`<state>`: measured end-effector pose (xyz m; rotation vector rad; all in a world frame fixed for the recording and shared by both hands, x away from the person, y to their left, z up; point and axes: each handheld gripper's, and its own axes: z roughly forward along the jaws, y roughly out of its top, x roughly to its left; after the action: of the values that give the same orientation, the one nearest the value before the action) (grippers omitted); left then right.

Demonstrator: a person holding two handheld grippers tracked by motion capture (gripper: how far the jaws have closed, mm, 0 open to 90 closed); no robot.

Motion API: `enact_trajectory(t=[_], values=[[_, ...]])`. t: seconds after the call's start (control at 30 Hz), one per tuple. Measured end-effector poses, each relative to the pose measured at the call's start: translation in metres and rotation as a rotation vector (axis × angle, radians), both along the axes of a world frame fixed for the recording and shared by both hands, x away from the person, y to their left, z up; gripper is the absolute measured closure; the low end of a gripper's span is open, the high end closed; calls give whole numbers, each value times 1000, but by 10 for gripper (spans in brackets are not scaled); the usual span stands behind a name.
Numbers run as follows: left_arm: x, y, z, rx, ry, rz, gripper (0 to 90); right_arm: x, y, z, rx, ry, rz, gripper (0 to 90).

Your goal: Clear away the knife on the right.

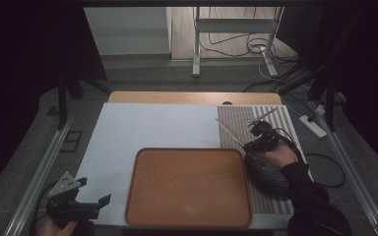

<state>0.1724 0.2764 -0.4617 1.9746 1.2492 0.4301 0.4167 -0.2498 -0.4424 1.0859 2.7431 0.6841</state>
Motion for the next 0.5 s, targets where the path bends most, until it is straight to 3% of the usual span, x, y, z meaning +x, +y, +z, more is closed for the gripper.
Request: enact_trajectory(t=[0.5], values=[[0, 0, 0, -2, -1, 1, 6, -49, 36, -6, 14, 41, 103, 804]])
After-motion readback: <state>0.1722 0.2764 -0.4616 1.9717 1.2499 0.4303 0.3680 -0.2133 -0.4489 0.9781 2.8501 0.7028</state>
